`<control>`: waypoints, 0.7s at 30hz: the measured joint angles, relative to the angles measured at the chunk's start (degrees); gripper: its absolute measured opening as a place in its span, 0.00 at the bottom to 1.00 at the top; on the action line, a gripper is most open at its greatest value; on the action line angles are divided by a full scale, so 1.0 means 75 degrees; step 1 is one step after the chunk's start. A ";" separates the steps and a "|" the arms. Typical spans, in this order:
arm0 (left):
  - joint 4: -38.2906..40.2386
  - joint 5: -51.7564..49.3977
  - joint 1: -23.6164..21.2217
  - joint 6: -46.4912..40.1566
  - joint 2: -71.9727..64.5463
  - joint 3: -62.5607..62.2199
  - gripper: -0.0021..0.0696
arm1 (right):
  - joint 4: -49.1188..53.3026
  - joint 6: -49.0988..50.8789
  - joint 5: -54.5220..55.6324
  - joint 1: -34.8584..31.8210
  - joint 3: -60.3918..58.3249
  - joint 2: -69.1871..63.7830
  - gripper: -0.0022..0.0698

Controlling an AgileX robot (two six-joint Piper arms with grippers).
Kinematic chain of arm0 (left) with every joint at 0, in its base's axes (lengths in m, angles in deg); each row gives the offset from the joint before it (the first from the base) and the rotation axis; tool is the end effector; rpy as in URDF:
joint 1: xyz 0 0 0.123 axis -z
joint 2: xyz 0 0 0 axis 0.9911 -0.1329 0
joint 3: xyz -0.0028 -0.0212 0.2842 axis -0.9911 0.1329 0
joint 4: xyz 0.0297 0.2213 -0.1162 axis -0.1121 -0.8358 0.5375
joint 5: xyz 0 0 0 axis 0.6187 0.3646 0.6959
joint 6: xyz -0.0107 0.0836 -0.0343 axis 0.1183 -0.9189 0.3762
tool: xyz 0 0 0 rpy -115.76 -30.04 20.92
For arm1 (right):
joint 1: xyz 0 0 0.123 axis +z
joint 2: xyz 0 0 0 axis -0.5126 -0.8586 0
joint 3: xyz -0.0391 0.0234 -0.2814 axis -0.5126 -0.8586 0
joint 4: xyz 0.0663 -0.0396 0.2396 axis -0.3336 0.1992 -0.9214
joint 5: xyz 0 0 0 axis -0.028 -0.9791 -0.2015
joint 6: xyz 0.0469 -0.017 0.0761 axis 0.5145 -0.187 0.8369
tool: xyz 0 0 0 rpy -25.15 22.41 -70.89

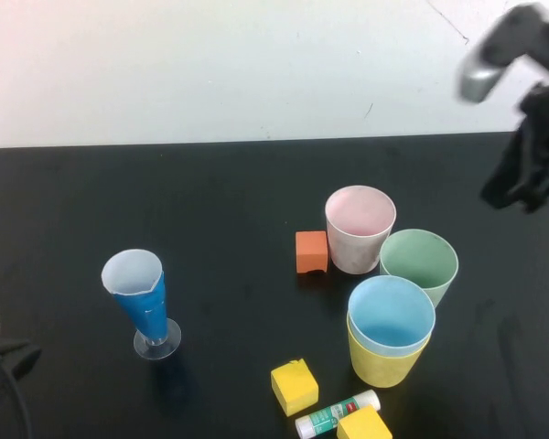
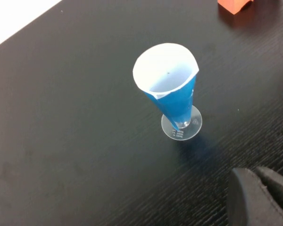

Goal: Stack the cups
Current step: Pick up the green cup

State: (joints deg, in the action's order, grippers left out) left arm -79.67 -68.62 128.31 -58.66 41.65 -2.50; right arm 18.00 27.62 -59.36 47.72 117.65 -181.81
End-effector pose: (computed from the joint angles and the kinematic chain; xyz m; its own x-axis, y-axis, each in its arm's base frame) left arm 0.0936 -0.0549 0.3407 -0.4231 0.4394 -0.7924 0.5051 0.8404 0.1963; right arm 0.3175 0.1170 0.3557 -0.5093 -0.7460 -0.4291 -0.8079 0.5862 -0.0602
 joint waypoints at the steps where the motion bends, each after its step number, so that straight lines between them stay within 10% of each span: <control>1: -0.0030 0.0014 0.0000 0.0000 0.0000 0.0000 0.03 | 0.0225 0.0062 0.0000 0.0146 0.0147 -0.0241 0.03; 6: -0.0078 0.0028 0.0000 0.0000 0.0000 0.0000 0.03 | 0.0727 0.0205 0.0000 0.0400 0.0824 -0.1268 0.11; 14: -0.0078 0.0028 0.0000 0.0030 0.0000 0.0000 0.03 | 0.0921 0.0603 0.0015 0.0400 0.1755 -0.2675 0.70; 21: -0.0078 0.0028 0.0000 0.0030 0.0000 0.0000 0.03 | 0.0937 0.0720 0.0044 0.0400 0.1933 -0.3619 0.74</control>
State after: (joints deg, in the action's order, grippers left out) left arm -80.25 -68.40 128.31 -58.44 41.65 -2.50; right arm 25.03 33.02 -59.03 50.72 132.14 -208.95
